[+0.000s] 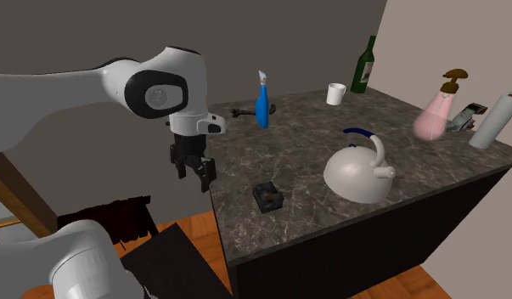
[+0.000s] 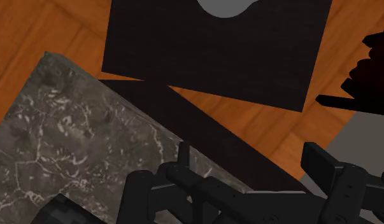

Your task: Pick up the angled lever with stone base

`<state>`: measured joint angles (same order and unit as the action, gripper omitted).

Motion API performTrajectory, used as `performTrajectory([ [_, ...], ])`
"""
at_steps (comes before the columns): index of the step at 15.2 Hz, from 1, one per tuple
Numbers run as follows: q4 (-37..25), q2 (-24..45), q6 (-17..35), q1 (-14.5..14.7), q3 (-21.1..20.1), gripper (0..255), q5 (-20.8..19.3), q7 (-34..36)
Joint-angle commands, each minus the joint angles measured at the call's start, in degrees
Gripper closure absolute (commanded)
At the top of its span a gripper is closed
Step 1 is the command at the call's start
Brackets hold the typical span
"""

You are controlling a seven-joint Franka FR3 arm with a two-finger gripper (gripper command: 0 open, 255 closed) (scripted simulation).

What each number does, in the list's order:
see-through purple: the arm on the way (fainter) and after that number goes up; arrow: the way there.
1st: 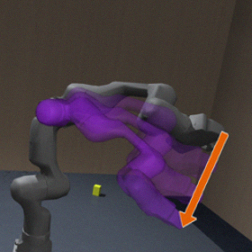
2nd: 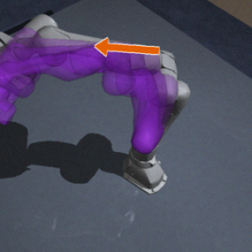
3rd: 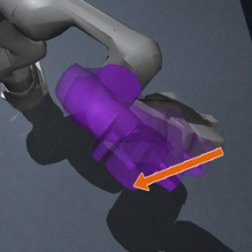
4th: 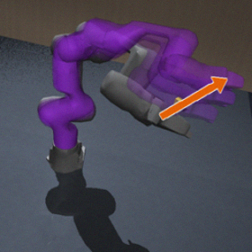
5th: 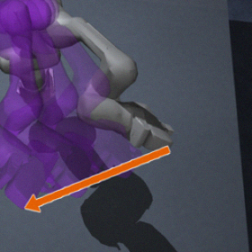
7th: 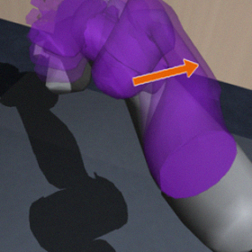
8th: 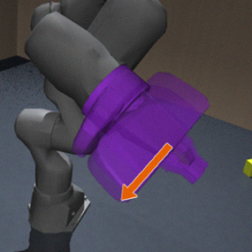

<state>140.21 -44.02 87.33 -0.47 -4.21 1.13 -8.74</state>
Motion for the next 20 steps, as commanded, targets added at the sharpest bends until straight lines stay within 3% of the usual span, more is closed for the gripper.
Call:
performTrajectory([
  [1, 0.0, 0.0, 0.0, 0.0, 0.0, 0, 0.0, 0.0],
  [6, -3.0, 2.8, 2.1, 1.5, 8.8, 0, -6.3, -18.6],
  [11, -8.9, 8.9, 4.9, 3.9, 17.0, 0, -10.2, -37.0],
  [18, -21.7, 21.7, 7.9, 8.7, 27.3, 0, -9.6, -62.9],
  [20, -21.5, 22.3, 8.7, 8.8, 27.7, 0, -9.4, -64.0],
])
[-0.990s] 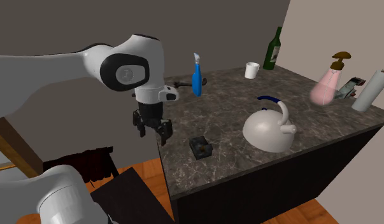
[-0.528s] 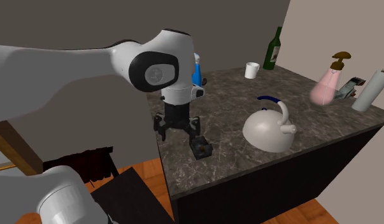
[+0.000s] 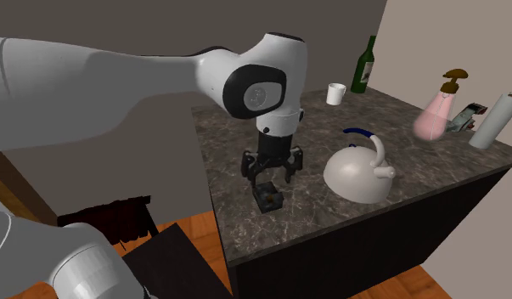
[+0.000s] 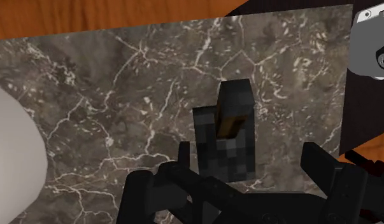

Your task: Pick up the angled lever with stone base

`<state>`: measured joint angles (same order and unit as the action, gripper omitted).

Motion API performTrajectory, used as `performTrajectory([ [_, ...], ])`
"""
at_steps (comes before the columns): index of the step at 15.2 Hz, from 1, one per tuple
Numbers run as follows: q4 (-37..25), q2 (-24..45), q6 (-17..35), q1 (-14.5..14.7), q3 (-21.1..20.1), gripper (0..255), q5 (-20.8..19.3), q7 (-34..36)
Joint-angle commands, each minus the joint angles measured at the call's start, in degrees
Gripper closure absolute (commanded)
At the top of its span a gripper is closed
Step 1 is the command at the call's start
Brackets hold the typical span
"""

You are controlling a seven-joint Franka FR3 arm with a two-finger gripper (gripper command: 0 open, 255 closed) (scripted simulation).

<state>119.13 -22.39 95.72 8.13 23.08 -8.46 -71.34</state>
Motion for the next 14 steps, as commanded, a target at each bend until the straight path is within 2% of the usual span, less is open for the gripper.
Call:
performTrajectory([
  [1, 0.4, 0.6, 1.1, 0.2, 0.5, 0, 0.1, -1.4],
  [6, 4.7, 0.6, 5.4, 0.0, 0.9, 0, -0.2, -1.3],
  [8, 4.7, 0.6, 5.4, 0.0, 0.9, 0, -0.2, -1.3],
  [9, 4.8, 0.5, 5.5, 0.0, 0.9, 255, -0.2, -1.3],
  [14, 4.8, 0.4, 5.4, 0.0, 0.9, 255, -0.2, -1.3],
])
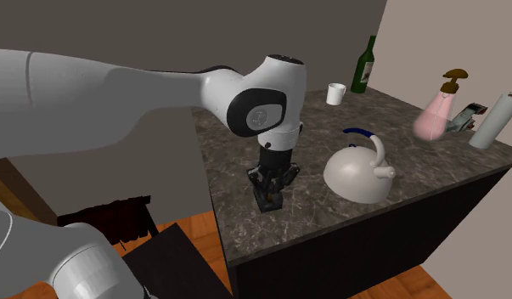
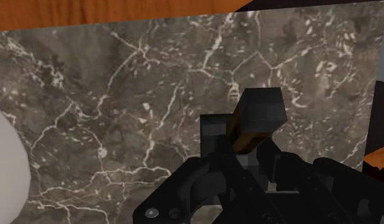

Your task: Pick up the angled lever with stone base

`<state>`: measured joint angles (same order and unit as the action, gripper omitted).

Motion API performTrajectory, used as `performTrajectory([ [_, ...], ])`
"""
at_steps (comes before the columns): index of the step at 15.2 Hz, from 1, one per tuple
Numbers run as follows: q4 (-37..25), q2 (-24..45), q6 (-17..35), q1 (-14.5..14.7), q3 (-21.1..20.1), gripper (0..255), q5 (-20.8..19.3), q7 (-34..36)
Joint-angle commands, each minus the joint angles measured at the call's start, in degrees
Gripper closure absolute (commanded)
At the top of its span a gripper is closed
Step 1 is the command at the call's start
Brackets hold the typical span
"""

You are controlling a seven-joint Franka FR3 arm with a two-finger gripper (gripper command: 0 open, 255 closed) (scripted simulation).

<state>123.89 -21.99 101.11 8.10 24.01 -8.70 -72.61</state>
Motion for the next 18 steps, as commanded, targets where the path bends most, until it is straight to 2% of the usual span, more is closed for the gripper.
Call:
performTrajectory([
  [1, 0.0, 0.0, 0.0, 0.0, 0.0, 255, 0.0, 0.0],
  [4, -0.1, 0.2, 0.0, 0.0, 0.0, 255, 0.0, 0.0],
  [18, -11.6, 1.0, -10.7, 0.6, -0.9, 255, 0.9, -0.4],
])
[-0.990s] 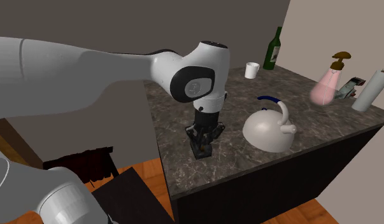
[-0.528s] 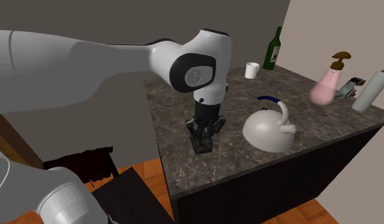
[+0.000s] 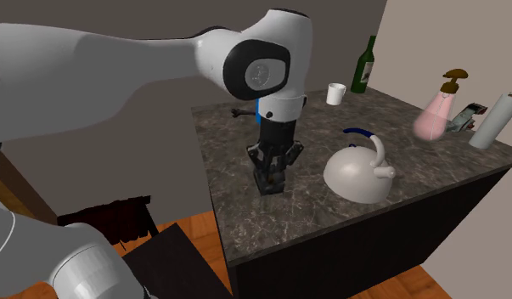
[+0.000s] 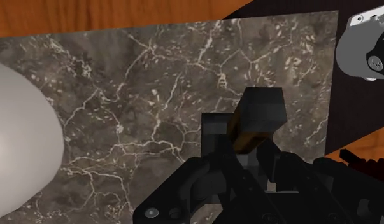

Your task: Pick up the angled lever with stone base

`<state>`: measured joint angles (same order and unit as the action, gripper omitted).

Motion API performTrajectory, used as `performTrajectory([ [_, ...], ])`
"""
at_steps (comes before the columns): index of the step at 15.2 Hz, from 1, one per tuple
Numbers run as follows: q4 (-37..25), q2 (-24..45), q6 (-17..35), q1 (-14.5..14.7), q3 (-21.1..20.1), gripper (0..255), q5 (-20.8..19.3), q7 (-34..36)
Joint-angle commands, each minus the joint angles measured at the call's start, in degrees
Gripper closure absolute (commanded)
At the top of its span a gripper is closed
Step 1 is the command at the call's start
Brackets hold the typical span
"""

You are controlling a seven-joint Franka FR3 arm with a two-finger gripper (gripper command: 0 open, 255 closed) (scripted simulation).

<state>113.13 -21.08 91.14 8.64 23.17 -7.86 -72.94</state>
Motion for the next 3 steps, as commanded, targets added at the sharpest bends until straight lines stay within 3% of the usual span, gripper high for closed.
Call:
performTrajectory([
  [1, -1.7, 0.3, -1.5, 0.1, -0.1, 255, 0.1, -0.1],
  [3, -1.8, 0.3, -1.6, 0.1, -0.1, 255, 0.1, -0.1],
])
